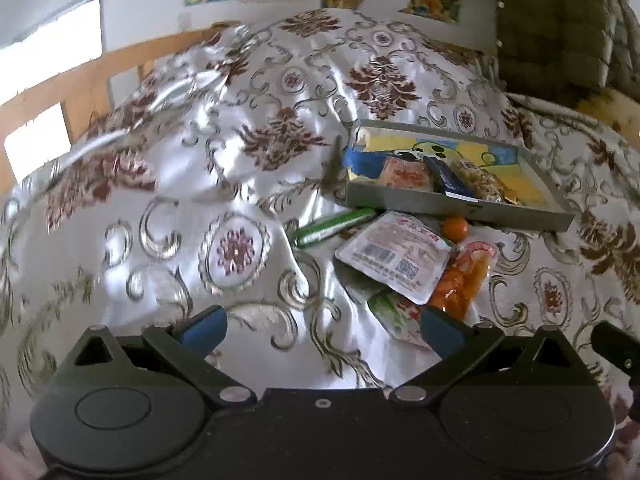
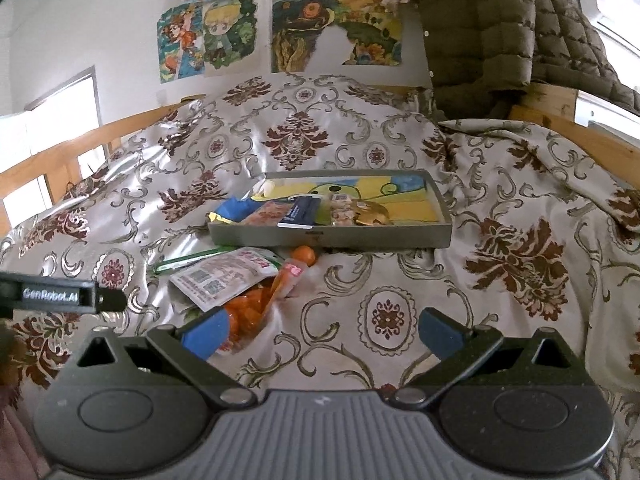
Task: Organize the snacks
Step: 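Move both tools back toward the loose snacks beside the tray, then reach the left tool to the white spicy-bean packet while the right tool reaches the orange snack bag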
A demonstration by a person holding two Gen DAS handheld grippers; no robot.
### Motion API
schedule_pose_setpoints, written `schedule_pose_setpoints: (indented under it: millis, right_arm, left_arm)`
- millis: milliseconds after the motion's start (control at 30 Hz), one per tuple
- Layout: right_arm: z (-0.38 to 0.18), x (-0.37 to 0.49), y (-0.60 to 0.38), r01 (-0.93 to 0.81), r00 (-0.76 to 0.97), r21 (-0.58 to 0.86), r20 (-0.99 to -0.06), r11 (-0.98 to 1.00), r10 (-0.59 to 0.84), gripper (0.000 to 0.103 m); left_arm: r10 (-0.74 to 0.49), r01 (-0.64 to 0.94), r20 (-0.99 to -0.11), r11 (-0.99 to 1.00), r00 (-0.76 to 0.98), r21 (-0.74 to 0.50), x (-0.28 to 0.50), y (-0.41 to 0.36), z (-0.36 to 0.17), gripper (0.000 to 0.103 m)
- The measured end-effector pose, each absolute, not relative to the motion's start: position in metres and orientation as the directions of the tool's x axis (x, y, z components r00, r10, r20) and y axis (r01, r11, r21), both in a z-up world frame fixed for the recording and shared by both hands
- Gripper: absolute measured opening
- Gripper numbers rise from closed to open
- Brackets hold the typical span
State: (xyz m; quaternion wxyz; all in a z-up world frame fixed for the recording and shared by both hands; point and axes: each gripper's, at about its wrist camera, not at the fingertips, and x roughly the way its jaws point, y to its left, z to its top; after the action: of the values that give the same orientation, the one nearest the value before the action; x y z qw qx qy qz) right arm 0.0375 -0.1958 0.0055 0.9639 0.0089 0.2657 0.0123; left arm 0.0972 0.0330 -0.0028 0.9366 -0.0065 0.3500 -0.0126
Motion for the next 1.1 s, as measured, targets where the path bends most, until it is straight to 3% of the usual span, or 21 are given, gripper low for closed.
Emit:
schedule_pose_setpoints:
  millis: [367,733,1100]
  right_arm:
    - [0.001,0.053,-0.189,-0.035,0.855,-0.015,-0.518,0.999,0.022,0.103]
    - [-0.019,0.082,-0.185,-0.119,0.785,-0.038,-0.616,0.992,0.071,0.103]
    - [-0.046,0.12,-0.161,-0.265,0.754,-0.061,-0.635,0.962,0.168,0.103]
  left_arm:
    - [-0.039,0.175,-0.548,0.964,0.836,0.198,0.131,0.02,0.005,0.102]
    - [-0.176,0.284,-0.639,0.956,0.749,0.069,0.173,0.033,-0.009,0.102]
    - [-0.286,0.352,-0.668,0.935,0.687,-0.04,0.221,0.025,-0.03,0.102]
